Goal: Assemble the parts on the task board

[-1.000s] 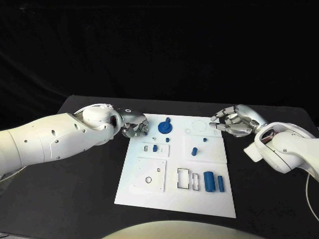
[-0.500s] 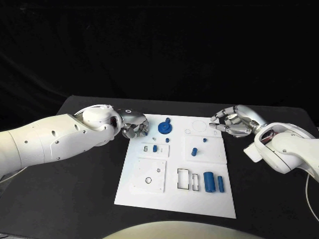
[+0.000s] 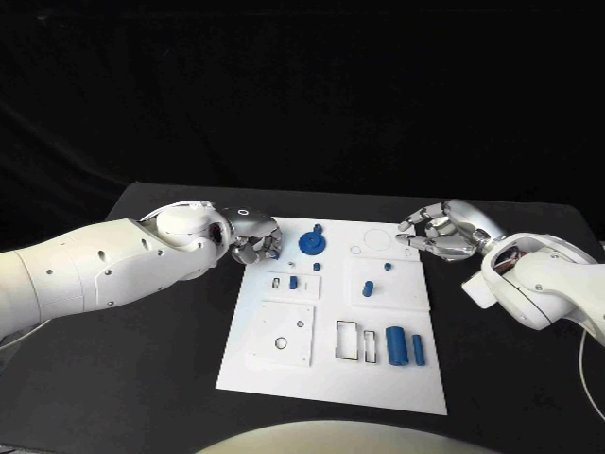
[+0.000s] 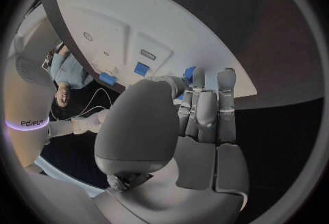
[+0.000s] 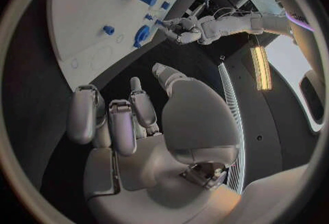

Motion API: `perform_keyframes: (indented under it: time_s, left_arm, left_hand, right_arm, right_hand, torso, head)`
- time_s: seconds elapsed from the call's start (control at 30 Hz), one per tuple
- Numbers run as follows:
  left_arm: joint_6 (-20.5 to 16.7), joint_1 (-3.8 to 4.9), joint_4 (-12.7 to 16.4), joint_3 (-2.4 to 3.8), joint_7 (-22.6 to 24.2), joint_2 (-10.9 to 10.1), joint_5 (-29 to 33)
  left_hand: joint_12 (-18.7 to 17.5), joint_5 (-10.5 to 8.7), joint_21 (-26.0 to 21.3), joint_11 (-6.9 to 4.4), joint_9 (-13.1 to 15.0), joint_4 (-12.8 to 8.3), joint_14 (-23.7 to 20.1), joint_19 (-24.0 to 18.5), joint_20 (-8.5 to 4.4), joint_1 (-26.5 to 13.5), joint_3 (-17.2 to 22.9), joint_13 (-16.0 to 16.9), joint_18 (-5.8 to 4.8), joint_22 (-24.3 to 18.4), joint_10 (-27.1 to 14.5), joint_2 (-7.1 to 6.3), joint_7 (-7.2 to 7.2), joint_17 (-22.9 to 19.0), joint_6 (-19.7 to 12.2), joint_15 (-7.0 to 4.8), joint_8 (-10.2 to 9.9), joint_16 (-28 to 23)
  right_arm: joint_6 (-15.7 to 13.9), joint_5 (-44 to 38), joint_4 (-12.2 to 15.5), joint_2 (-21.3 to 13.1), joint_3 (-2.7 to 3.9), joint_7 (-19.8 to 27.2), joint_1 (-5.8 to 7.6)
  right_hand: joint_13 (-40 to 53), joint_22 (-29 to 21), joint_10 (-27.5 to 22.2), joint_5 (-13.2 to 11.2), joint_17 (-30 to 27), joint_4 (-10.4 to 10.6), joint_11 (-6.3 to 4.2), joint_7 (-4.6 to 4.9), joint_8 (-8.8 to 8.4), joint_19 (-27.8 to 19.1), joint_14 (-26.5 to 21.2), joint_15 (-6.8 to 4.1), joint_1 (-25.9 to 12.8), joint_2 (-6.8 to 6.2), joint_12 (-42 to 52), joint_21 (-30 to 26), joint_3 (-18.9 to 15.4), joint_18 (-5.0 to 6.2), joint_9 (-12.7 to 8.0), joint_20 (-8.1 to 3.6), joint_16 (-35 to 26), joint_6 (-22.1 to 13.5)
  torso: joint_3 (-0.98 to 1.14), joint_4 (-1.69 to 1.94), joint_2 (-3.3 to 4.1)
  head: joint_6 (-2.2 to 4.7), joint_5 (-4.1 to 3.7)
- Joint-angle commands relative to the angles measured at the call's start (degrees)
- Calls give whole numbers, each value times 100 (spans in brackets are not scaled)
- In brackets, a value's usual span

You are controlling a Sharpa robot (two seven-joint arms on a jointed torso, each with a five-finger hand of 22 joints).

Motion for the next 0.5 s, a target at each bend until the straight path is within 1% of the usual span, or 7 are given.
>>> perform_keyframes:
  time_s: [0.03,0.27,0.43,0.47,0.5]
  left_arm:
    - [-129,-17,17,-11,-57,12,-37]
    - [-270,-19,38,-14,-40,5,-43]
    - [-343,-21,47,-15,-21,-2,-43]
    - [-355,-22,47,-15,-18,-4,-43]
    - [-361,-22,47,-15,-18,-4,-43]
  left_hand:
    - [-30,2,32,-5,462,0,58,59,11,-3,61,-7,-101,31,61,-50,-10,19,60,-3,10,-10]
    - [-63,0,74,-19,478,11,130,113,-2,-53,94,-16,-111,81,100,-139,-24,119,85,-18,16,19]
    - [-107,-4,85,-36,500,-13,160,131,-19,-113,47,-22,-112,88,120,-407,-34,141,101,-34,16,17]
    - [-117,-5,84,-40,503,-14,164,133,-22,-130,28,-22,-112,87,126,-485,-37,143,101,-39,11,15]
    - [-121,-5,82,-42,504,-11,167,132,-23,-142,21,-22,-112,84,130,-516,-37,147,101,-40,8,15]
  right_arm:
    - [52,-90,10,-2,0,55,-4]
    - [50,-95,14,-8,0,59,-4]
    - [49,-96,16,-12,0,60,-4]
    - [48,-96,16,-13,0,60,-4]
    - [48,-96,16,-14,0,60,-4]
  right_hand:
    - [-4,106,2,32,526,42,-23,11,27,-24,394,-39,-40,8,7,-15,-4,50,-5,-29,-27,-36]
    - [-4,106,2,32,526,42,-23,11,27,-24,394,-39,-40,8,7,-15,-4,50,-5,-29,-27,-36]
    - [-12,100,-6,31,515,40,-23,11,31,-29,392,-39,-27,5,0,-24,-4,52,-7,-29,-32,-42]
    - [-12,100,-6,31,515,40,-23,11,31,-29,392,-39,-27,5,0,-24,-4,52,-7,-29,-32,-42]
    - [-12,100,-6,31,515,40,-23,11,31,-29,392,-39,-27,5,0,-24,-4,52,-7,-29,-32,-42]
  torso:
    - [0,1,3]
    - [-4,2,-1]
    - [-5,5,-2]
    - [-6,7,-2]
    - [-6,7,-2]
  head:
    - [4,3]
    - [8,0]
    - [8,-3]
    - [10,-3]
    - [10,-3]
